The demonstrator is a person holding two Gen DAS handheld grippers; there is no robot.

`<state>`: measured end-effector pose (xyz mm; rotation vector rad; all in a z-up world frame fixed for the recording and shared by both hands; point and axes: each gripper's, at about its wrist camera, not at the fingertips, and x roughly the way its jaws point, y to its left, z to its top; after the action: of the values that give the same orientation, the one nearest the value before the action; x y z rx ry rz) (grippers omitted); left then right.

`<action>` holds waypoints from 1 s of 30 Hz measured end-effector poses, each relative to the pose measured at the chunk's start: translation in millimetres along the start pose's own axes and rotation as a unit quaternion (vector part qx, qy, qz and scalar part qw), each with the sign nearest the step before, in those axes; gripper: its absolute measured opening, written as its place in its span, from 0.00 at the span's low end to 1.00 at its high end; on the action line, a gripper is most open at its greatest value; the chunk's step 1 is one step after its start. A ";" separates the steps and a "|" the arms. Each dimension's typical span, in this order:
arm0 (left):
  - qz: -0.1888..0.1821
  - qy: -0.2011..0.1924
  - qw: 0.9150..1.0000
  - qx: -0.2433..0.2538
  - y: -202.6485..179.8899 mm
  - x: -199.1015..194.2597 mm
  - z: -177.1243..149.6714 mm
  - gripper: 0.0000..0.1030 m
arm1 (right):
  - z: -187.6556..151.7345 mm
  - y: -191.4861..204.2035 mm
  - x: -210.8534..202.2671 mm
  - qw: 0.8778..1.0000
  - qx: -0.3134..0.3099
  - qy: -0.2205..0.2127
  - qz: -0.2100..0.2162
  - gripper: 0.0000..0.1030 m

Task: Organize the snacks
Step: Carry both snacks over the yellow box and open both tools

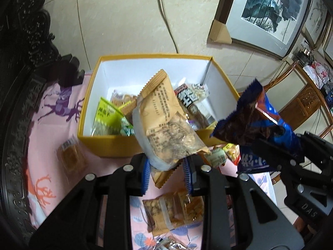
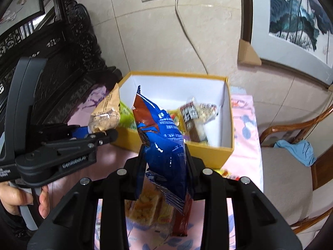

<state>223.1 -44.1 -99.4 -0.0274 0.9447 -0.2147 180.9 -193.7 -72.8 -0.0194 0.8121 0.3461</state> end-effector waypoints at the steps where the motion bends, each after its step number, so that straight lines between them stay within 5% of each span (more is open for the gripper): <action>1: 0.000 -0.001 1.000 0.001 -0.2 0.0 2.8 0.26 | 4.0 0.0 -0.7 1.000 -0.002 -0.004 -0.001 0.32; 20: 0.020 -0.019 1.000 -0.001 11.6 12.2 71.9 0.28 | 67.4 -9.9 20.5 0.999 -0.010 -0.030 -0.009 0.33; 21: 0.026 -0.013 1.000 0.002 11.8 17.1 80.9 0.31 | 76.5 -11.8 26.1 1.000 -0.010 -0.024 -0.013 0.34; 22: 0.033 -0.008 0.999 0.002 12.5 20.8 88.3 0.53 | 86.4 -14.8 32.8 1.000 -0.009 -0.014 -0.019 0.36; 23: 0.045 -0.006 0.999 0.002 14.2 24.0 97.6 0.93 | 94.1 -18.7 37.0 1.000 -0.007 -0.008 -0.029 0.51; 25: 0.074 -0.030 0.997 0.002 18.4 20.2 109.5 0.98 | 102.0 -26.5 37.1 0.999 -0.006 -0.008 -0.046 0.66; 30: 0.086 -0.038 0.996 -0.009 33.7 9.0 103.0 0.98 | 91.3 -53.4 19.9 0.999 -0.010 -0.007 -0.048 0.67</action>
<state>317.0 -20.1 -50.0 0.0297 0.8680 -0.0460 274.7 -224.6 -30.0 -0.0740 0.7907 0.2640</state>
